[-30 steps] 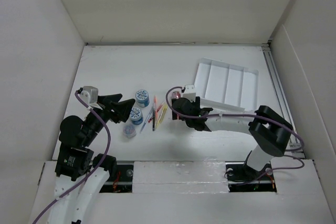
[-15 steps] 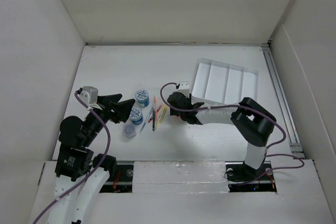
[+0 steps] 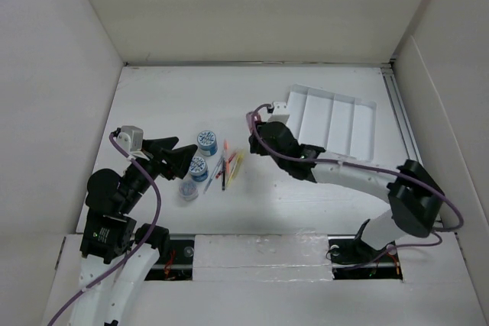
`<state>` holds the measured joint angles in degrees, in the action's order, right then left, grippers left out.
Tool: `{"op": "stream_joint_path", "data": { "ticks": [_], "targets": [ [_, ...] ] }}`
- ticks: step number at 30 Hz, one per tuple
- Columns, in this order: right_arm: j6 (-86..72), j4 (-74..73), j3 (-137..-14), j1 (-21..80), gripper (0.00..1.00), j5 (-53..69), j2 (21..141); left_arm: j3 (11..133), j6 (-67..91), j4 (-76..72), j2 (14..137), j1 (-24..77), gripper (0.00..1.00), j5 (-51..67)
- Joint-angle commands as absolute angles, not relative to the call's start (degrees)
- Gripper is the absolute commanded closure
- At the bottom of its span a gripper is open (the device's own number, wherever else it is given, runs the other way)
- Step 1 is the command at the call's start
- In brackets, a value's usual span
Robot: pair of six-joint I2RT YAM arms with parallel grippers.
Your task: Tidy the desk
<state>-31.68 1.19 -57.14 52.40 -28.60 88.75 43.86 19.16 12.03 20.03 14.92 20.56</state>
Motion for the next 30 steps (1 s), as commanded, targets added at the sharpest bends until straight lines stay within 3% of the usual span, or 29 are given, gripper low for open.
{"op": "stream_joint_path", "data": {
  "ticks": [1, 12, 20, 23, 26, 30],
  "targets": [
    [-28.57, 5.19, -58.18, 49.49, 0.67, -28.74, 82.44, 43.51, 19.42, 8.96, 19.86, 15.03, 0.38, 21.45],
    [-26.80, 1.94, -62.84, 30.96, 0.70, -23.64, 87.09, 43.51, 19.34, 9.05, 20.13, 15.03, 0.37, 21.89],
    [-31.64, 1.49, -65.47, 25.58, 0.69, -19.60, 95.18, 43.51, 19.34, 8.88, 21.00, 15.03, 0.37, 23.20],
    [-32.25, 1.50, -67.32, 25.05, 0.65, -19.25, 98.17, 43.51, 19.25, 8.70, 21.00, 15.03, 0.37, 23.12],
    [-33.66, 1.58, -68.29, 25.05, 0.54, -19.51, 100.19, 43.59, 19.34, 8.88, 21.44, 15.03, 0.37, 23.29],
    [-34.71, 1.58, -68.73, 24.52, 0.31, -20.56, 101.86, 43.51, 19.16, 8.79, 21.18, 15.03, 0.37, 23.03]
  ]
}}
